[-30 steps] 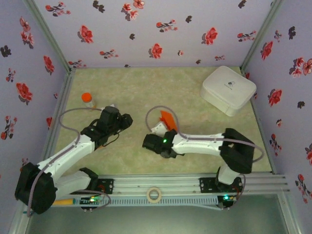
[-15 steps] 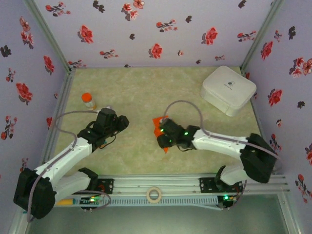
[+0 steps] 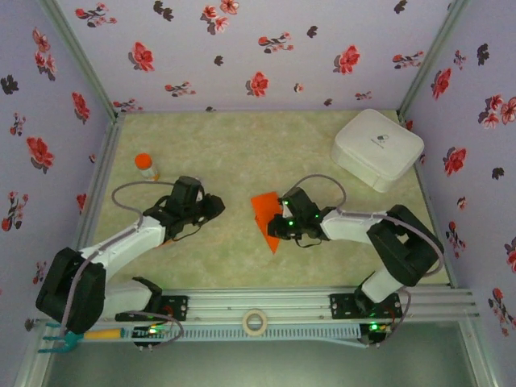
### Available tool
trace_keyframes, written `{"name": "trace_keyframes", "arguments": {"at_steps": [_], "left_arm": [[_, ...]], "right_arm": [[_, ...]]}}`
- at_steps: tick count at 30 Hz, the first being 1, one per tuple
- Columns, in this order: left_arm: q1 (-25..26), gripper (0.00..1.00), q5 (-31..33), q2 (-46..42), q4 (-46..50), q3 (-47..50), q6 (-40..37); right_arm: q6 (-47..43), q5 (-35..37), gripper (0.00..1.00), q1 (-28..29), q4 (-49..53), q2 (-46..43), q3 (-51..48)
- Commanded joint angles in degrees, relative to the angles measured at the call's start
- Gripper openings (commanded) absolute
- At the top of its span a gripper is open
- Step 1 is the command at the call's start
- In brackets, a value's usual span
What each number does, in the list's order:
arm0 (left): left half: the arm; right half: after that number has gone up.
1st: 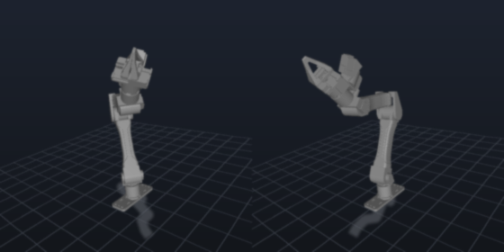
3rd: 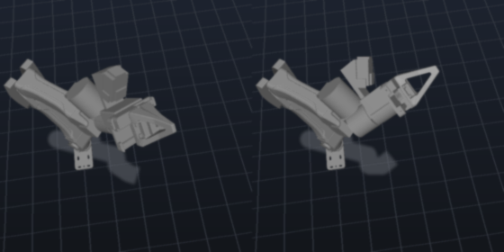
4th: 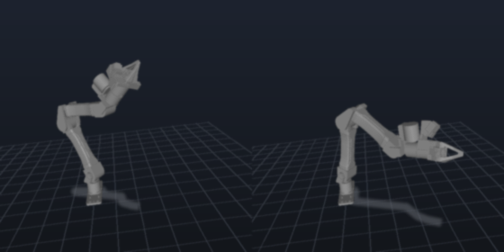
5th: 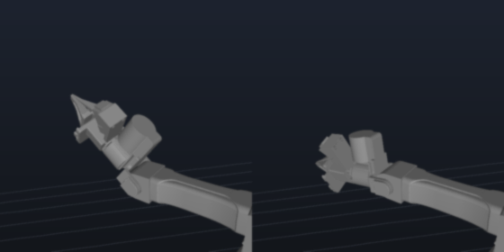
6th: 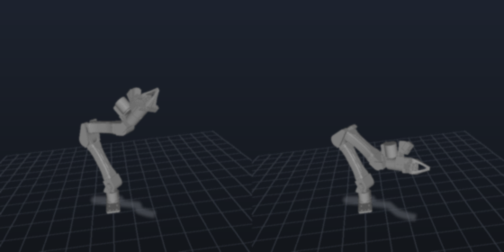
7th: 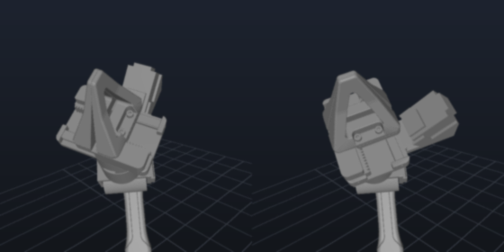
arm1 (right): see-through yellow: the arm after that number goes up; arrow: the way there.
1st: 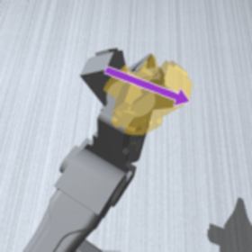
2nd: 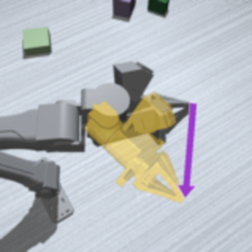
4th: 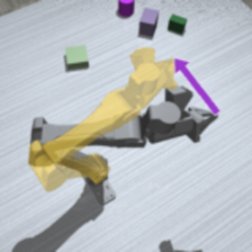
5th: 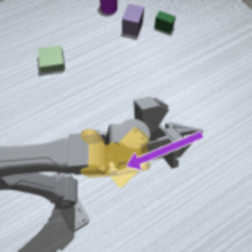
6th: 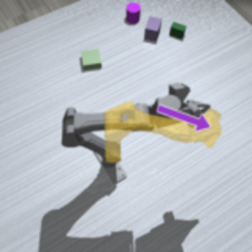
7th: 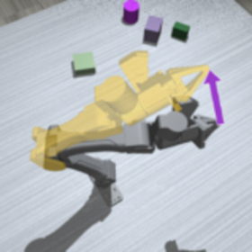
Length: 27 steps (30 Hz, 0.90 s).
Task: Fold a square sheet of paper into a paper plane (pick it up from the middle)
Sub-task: Fold the wing for the fifth time at the center of the table.
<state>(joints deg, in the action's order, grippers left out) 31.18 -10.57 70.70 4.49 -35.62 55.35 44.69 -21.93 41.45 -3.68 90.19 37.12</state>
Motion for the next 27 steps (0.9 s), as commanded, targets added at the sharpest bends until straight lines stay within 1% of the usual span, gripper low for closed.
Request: {"name": "trace_keyframes", "arguments": {"at_steps": [1, 7, 9, 14, 19, 27], "left_arm": [[0.9, 0.20, -4.3, 2.5, -3.3, -1.9, -0.5], [3.1, 0.14, -8.4, 9.4, -6.9, -5.2, 0.0], [4.2, 0.12, -9.3, 12.4, -8.3, -6.7, 0.3], [7.2, 0.09, -11.6, 20.7, -9.8, -12.3, 0.5], [9.1, 0.07, -11.5, 28.1, -8.5, -17.5, 0.6], [9.5, 0.06, -13.0, 34.5, -7.1, -20.4, -0.1]], "right_arm": [[5.6, -1.1, 0.11, -0.1, -3.4, 2.2, -0.9], [16.2, 1.3, 0.12, 0.6, -5.2, 2.9, -2.7], [18.6, 3.3, 0.12, 1.3, -3.9, 2.2, -2.5], [23.6, 5.5, 0.13, 2.6, -4.2, 0.9, -2.9], [25.2, 4.9, 0.12, 2.7, -6.0, 0.9, -3.5], [25.5, 3.5, 0.12, 2.7, -10.3, 0.2, -4.3]]}}
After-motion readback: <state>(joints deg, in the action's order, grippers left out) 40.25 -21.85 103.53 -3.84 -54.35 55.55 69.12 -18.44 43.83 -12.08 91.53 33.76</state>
